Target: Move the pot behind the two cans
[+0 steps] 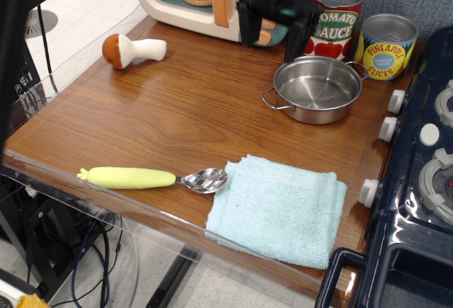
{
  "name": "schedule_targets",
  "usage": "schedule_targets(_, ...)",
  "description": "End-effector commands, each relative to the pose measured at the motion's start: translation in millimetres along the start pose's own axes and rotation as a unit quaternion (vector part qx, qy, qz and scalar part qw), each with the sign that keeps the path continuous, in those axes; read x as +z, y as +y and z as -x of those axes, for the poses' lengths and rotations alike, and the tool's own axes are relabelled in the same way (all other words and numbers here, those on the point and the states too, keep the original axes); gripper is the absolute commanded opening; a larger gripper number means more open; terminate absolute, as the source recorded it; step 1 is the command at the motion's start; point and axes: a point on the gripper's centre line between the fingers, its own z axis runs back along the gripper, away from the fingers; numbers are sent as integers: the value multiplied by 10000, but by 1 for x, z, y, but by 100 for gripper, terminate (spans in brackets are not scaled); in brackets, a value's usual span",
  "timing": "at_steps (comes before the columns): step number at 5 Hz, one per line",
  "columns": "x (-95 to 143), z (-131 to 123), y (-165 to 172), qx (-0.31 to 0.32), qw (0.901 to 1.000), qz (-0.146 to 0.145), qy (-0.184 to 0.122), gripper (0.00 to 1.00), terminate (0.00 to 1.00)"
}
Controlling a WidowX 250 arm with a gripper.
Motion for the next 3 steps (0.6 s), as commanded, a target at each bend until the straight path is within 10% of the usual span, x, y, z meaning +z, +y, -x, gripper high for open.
schedule_targets(1,33,-6,-4,31,9991,74,406,100,0)
schedule_targets(2,33,-6,-4,31,9991,74,406,100,0)
schedule_targets(3,33,-6,-4,31,9991,74,406,100,100)
